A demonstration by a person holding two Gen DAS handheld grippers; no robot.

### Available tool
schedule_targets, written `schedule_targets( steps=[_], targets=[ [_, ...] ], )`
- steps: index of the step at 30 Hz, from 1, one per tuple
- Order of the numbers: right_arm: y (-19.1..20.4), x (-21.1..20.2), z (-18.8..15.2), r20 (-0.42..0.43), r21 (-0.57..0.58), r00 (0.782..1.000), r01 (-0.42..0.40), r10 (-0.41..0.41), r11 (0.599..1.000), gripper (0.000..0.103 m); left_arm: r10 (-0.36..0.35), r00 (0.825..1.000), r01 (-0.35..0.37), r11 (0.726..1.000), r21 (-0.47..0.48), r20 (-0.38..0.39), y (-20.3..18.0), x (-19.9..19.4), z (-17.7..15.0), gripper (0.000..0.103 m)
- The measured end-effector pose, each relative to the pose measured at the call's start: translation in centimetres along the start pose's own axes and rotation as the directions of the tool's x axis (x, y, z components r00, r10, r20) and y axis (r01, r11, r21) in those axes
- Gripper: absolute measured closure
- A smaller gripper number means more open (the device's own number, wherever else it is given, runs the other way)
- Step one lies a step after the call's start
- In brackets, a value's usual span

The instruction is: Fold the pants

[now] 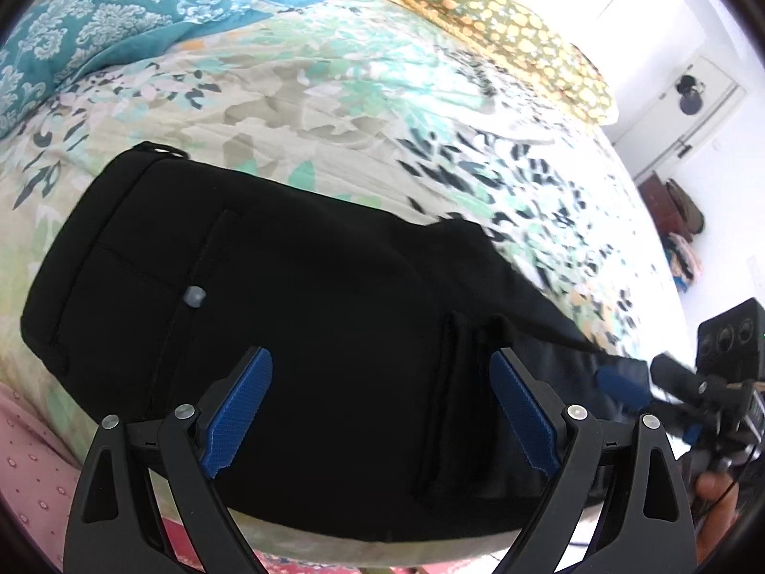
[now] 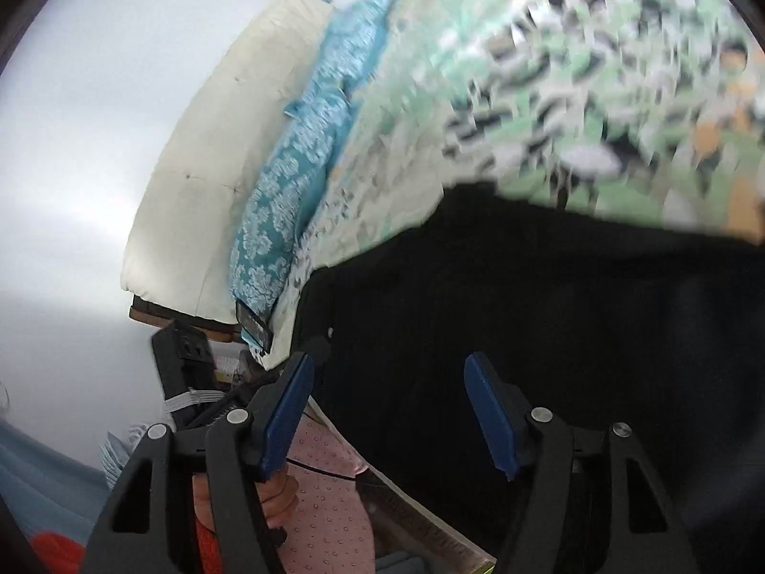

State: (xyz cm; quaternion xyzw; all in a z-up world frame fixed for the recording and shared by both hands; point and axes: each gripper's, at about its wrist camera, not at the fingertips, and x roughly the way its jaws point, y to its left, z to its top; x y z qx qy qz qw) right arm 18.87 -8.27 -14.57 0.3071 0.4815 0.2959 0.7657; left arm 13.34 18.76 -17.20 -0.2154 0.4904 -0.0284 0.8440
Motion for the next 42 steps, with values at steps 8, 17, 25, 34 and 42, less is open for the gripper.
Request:
schedule_targets(
  steps=[8,17,25,34,42],
  targets=[
    [-2.4,-11.8,-5.0,0.145,-0.069,0.965,0.231,-0.22,0.97,0.025,-0.127,0.984,0.154,0.961,0.228,-0.128,-5.8,1.9,-2.4,0.04],
    [-6.0,-18.7,-7.5,0.31,0.052,0.919,0.24,-0.244,0.969,0.025,-0.092,0.971,0.154,0.946,0.285,-0.219,-8.0,5.1,-4.0,0.074],
    [-7.0,-21.0,-6.9,0.392,0.121,0.882,0.232,-0.261,0.965,0.025,-0.03,0.984,0.087,0.94,0.33,-0.176,-8.2,3.1,-4.3,0.095],
    [-11.9,-13.0,-8.2,0.022,0.301,0.986,0.153,-0.168,0.941,0.025,0.088,0.976,-0.015,0.941,0.338,-0.201,-6.5,4.4,-4.5,0.094],
    [-10.7,-17.0,-5.1,0.203,0.288,0.977,0.009,-0.07,0.958,0.028,0.036,0.991,-0.003,0.969,0.245,-0.129,-4.8,1.9,-3.0,0.048]
  ],
)
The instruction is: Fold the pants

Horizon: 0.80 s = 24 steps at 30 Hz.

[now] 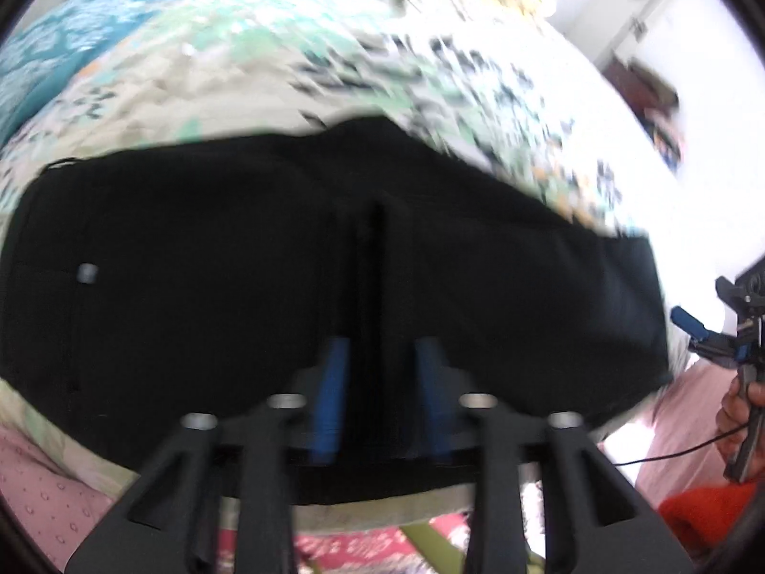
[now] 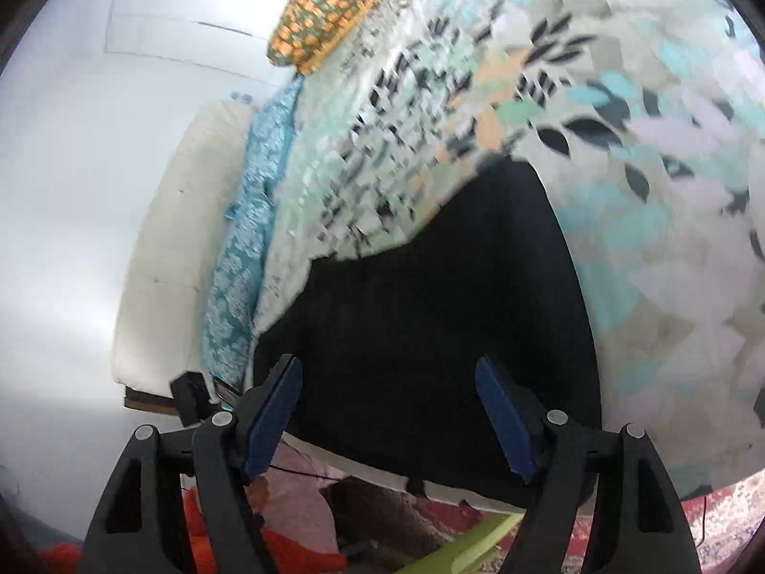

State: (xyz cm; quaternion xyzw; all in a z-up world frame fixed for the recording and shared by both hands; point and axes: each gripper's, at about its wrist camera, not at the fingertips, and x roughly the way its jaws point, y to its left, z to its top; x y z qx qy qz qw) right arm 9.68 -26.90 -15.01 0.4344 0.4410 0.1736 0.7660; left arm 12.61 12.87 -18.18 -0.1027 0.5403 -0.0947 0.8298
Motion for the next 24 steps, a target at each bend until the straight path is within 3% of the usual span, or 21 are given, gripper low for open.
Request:
schedule_targets(
  steps=[1,2,4,6,9,11,13,15,20,22,24],
  targets=[
    [0.4,-0.1,0.9,0.008,-0.004,1.0,-0.003,0.003,1.0,0.028,0.004,0.999,-0.004,1.0,-0.023,0.034,0.4,-0.6,0.3,0.036],
    [0.7,0.1,1.8,0.01,-0.01,1.0,-0.001,0.001,1.0,0.028,0.009,0.998,-0.006,0.999,-0.045,0.06,1.0,-1.0,0.4,0.034],
    [0.7,1.3,3.3,-0.009,-0.025,1.0,0.007,-0.007,1.0,0.026,0.02,0.996,-0.013,0.996,-0.083,0.087,1.8,-1.4,0.7,0.034],
    [-0.7,3.2,4.7,-0.026,-0.006,0.997,0.071,-0.071,0.997,0.026,0.016,0.995,-0.005,0.995,-0.103,0.099,2.1,-1.4,0.6,0.034],
    [-3.4,6.3,5.5,-0.095,0.029,0.98,0.179,-0.176,0.983,0.027,0.019,0.995,-0.012,0.998,-0.065,0.101,1.1,-1.1,0.5,0.034],
    [-3.3,6.0,5.3,-0.072,0.012,0.982,0.177,-0.176,0.984,0.028,0.016,0.994,-0.012,0.999,-0.03,0.112,0.3,-1.2,0.3,0.034],
    [-2.3,5.0,4.9,-0.064,0.018,0.982,0.177,-0.175,0.984,0.028,-0.003,0.992,0.004,1.0,-0.002,0.123,-0.2,-1.5,0.2,0.033],
    [-1.5,3.8,4.2,-0.06,0.026,0.991,0.121,-0.12,0.992,0.028,-0.029,0.991,0.027,0.999,0.022,0.127,-0.9,-1.3,0.2,0.032],
    [0.8,2.6,0.3,-0.15,0.033,0.989,-0.005,0.009,0.999,0.025,-0.032,0.997,0.028,0.998,0.058,0.075,-2.2,0.3,0.3,0.032],
    [0.3,3.3,-1.8,-0.207,0.029,0.978,0.018,-0.012,0.999,0.021,-0.003,0.999,0.0,0.997,0.073,0.038,-2.6,1.2,0.1,0.032],
    [-1.1,4.6,-3.6,-0.257,0.012,0.96,0.114,-0.107,0.993,0.021,0.052,0.998,-0.05,0.995,0.081,-0.021,-2.4,2.6,-0.2,0.032]
  ],
)
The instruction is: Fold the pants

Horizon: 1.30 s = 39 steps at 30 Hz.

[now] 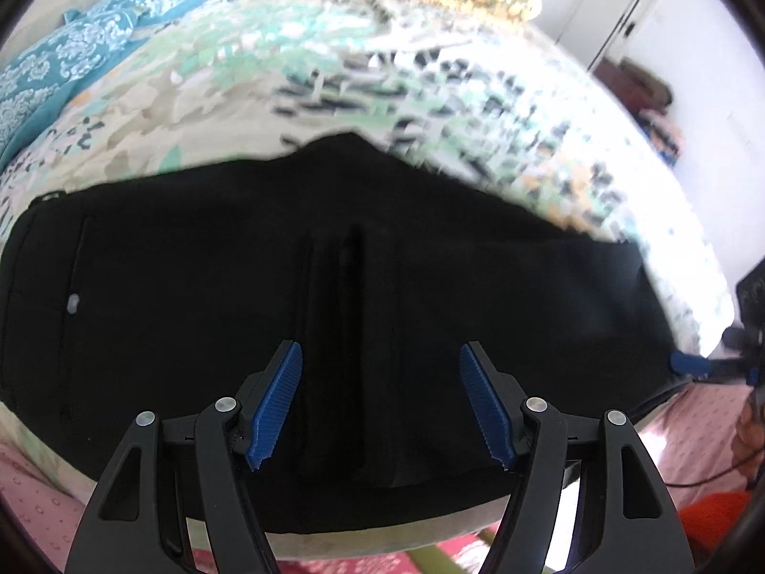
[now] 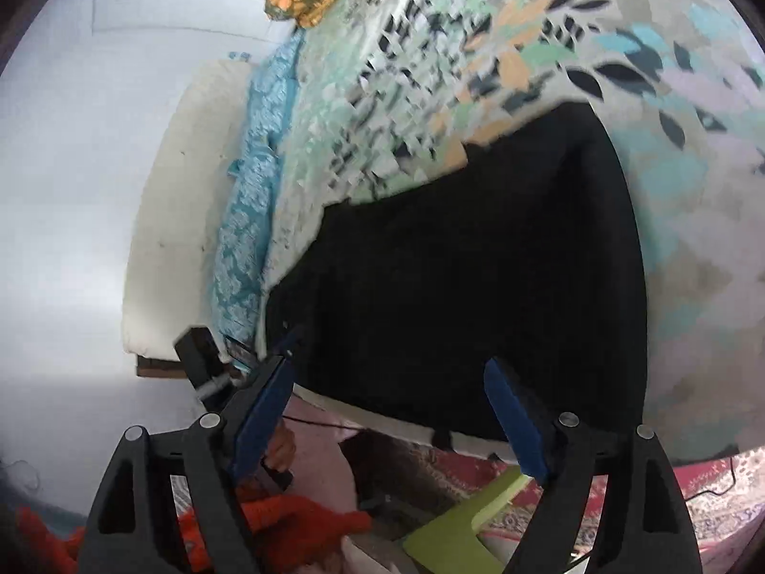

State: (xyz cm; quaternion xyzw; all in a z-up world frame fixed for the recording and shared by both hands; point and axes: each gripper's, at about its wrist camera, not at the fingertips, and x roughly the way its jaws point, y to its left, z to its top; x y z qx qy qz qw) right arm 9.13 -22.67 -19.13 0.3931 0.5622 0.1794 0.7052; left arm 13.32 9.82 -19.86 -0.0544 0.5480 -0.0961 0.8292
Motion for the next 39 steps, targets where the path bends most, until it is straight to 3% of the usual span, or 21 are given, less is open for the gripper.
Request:
schedule_targets(
  steps=[3,5,8,12,14,16,20,26,30,33,36,39],
  targets=[
    [-0.9,0.6,-0.7,0.029,0.017,0.999,0.015,-0.016,1.0,0.024,0.015,0.999,-0.016,1.0,-0.018,-0.051,0.7,1.2,-0.5,0.034],
    [-0.2,0.0,-0.6,0.049,0.0,0.998,0.028,-0.028,1.0,0.024,0.005,0.999,-0.006,1.0,-0.028,-0.035,0.8,0.6,-0.5,0.033],
    [2.3,-1.7,-1.1,0.156,-0.117,0.984,0.107,-0.088,0.987,0.024,-0.007,1.0,0.007,0.999,-0.053,0.012,1.2,-0.4,-0.2,0.03],
    [6.2,-2.2,-1.7,0.304,-0.308,0.919,0.346,-0.253,0.886,0.023,0.007,0.997,0.002,0.994,-0.107,0.077,2.3,-1.5,0.4,0.017],
    [7.0,-1.2,-1.5,0.327,-0.352,0.884,0.441,-0.333,0.826,0.023,0.021,0.997,-0.011,0.991,-0.131,0.08,3.1,-1.5,0.8,0.016],
    [7.0,-0.1,-1.2,0.325,-0.363,0.861,0.495,-0.39,0.789,0.023,0.036,0.996,-0.024,0.99,-0.141,0.079,3.5,-1.4,0.8,0.016],
    [6.7,0.5,-0.8,0.319,-0.364,0.858,0.503,-0.402,0.784,0.023,0.05,0.994,-0.035,0.989,-0.147,0.094,3.7,-2.0,0.6,0.016],
    [7.1,2.5,-1.3,0.349,-0.424,0.804,0.594,-0.482,0.683,0.023,0.065,0.993,-0.05,0.988,-0.148,0.094,3.9,-1.6,0.5,0.016],
    [7.3,2.8,-1.6,0.373,-0.437,0.782,0.623,-0.5,0.648,0.023,0.079,0.986,-0.064,0.993,-0.099,0.148,2.9,-2.5,0.5,0.016],
    [7.0,3.0,-1.4,0.364,-0.436,0.778,0.629,-0.513,0.644,0.023,0.068,0.983,-0.057,0.996,-0.064,0.172,2.2,-2.8,0.6,0.016],
    [6.6,3.4,-1.2,0.335,-0.431,0.772,0.636,-0.541,0.64,0.023,0.076,0.987,-0.071,0.997,-0.04,0.138,1.7,-2.0,0.5,0.016],
    [7.2,2.7,-1.4,0.389,-0.424,0.759,0.651,-0.522,0.63,0.023,0.07,0.989,-0.065,0.997,-0.042,0.132,1.7,-1.9,0.6,0.016]
  ],
)
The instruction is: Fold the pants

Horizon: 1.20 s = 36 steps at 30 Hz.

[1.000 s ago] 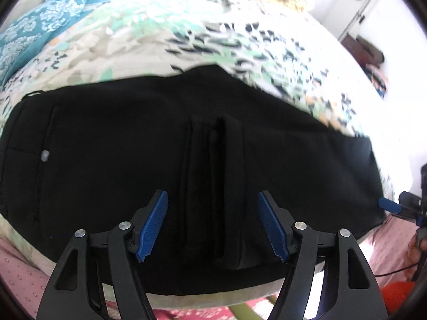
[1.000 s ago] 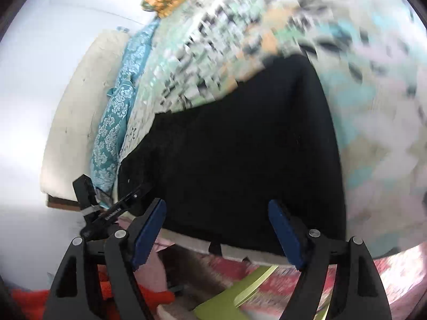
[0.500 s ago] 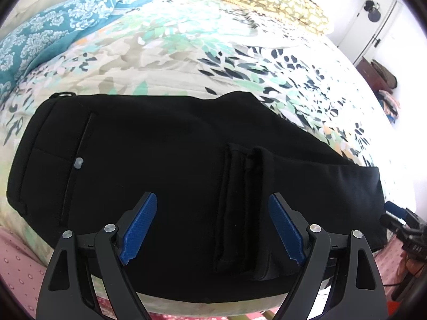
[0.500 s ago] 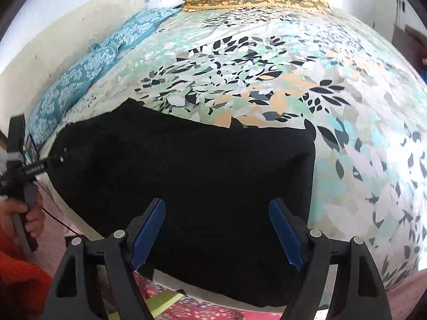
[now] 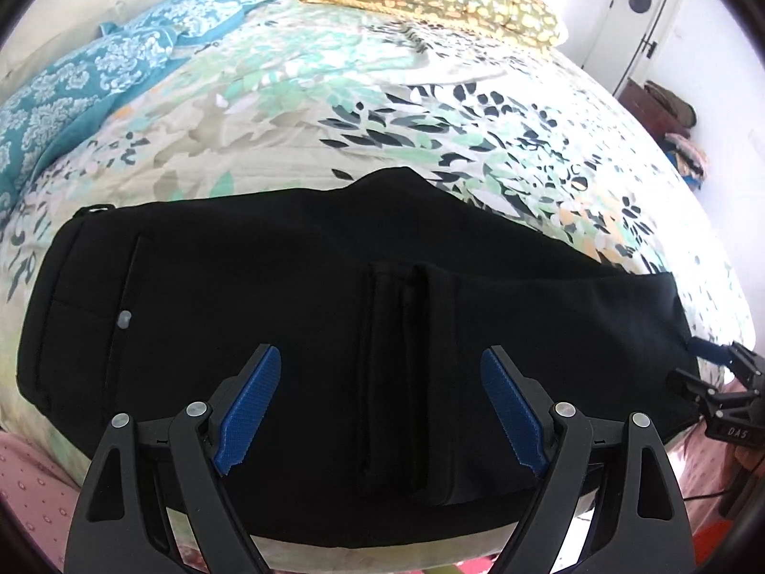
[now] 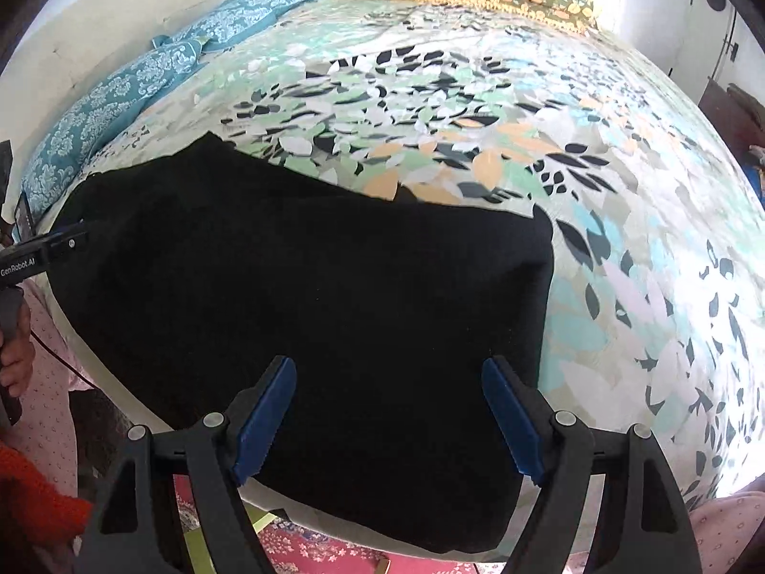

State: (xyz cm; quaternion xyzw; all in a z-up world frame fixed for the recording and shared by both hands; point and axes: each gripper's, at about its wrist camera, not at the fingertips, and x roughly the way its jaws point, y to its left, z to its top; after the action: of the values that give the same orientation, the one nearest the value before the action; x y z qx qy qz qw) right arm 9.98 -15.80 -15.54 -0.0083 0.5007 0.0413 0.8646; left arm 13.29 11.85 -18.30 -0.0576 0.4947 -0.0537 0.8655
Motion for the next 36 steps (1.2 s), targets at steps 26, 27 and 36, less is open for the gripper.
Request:
schedule_targets(
  steps=[26,27,36],
  targets=[
    [0.8,-2.8,1.0,0.208,-0.056,0.972,0.125,-0.111,0.991,0.0,0.053,0.998,-0.05,0.995,-0.089,0.034,2.6,-0.8,0.6,0.016],
    [0.9,-2.7,1.0,0.209,-0.065,0.97,0.137,-0.121,0.988,0.0,0.059,0.998,-0.055,0.993,-0.102,0.035,2.9,-0.8,0.6,0.016],
    [1.9,-3.3,0.4,0.276,-0.178,0.94,0.257,-0.203,0.95,0.0,0.063,0.997,-0.055,0.984,-0.171,0.041,4.3,-1.2,0.5,0.016]
  ],
)
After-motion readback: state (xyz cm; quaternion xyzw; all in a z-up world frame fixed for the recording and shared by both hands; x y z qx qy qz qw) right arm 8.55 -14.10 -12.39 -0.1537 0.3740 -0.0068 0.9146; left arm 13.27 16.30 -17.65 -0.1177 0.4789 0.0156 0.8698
